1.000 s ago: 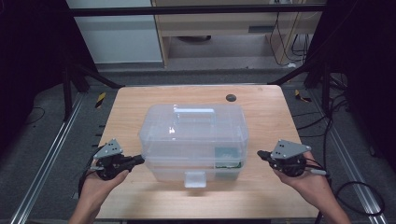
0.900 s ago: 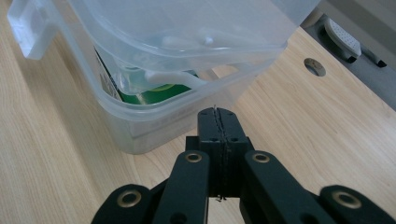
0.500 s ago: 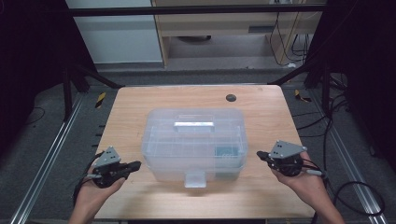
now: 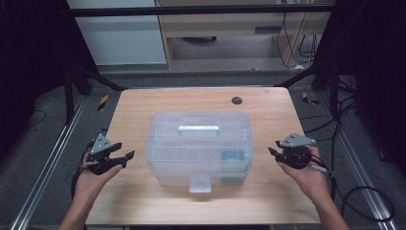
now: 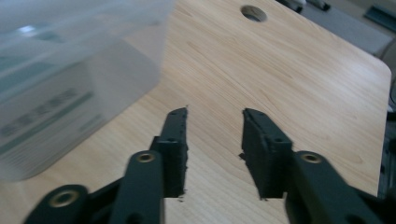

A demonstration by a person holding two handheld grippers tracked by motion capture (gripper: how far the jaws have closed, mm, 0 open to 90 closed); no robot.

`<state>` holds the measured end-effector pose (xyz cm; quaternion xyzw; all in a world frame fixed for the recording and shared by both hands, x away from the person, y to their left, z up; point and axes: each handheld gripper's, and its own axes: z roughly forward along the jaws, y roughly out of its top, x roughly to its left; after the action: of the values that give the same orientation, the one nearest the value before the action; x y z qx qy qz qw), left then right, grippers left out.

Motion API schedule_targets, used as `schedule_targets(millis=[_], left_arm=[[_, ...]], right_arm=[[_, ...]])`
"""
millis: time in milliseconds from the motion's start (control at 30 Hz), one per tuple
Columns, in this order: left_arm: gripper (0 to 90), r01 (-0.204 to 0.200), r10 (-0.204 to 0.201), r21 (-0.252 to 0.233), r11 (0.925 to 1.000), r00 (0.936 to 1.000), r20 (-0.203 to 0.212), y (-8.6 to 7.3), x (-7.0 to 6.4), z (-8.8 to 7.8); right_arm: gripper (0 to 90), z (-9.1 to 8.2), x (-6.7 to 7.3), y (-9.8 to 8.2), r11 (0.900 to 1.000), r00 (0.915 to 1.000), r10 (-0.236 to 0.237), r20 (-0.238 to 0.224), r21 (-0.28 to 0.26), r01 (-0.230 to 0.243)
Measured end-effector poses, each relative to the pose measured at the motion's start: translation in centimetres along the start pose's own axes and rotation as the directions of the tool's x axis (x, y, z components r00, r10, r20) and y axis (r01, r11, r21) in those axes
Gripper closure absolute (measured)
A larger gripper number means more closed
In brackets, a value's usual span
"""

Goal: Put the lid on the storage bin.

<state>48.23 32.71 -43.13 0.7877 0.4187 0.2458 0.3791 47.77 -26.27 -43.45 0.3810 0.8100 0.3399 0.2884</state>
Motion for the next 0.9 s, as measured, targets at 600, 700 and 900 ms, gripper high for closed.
schedule_targets(millis=[600, 700, 900], left_arm=[[5.5, 0.083, -0.08, 0.144, 0.986, 0.9964, -0.028, -1.2, 3.1, 8.6], [5.5, 0.099, -0.095, 0.14, 0.9851, 0.9949, -0.033, -1.4, 3.2, 9.4], [5.0, 0.101, -0.096, 0.134, 0.9858, 0.9943, -0.047, -1.7, 3.2, 10.7]], right_arm=[[12.6, 8.4, -4.0, -1.6, 0.928, 0.9178, 0.352, 0.183, 0.058, -0.368], [11.3, 9.2, -4.1, -1.9, 0.919, 0.9067, 0.37, 0.202, 0.06, -0.389], [9.3, 10.5, -4.2, -2.5, 0.888, 0.8734, 0.432, 0.226, 0.067, -0.456]])
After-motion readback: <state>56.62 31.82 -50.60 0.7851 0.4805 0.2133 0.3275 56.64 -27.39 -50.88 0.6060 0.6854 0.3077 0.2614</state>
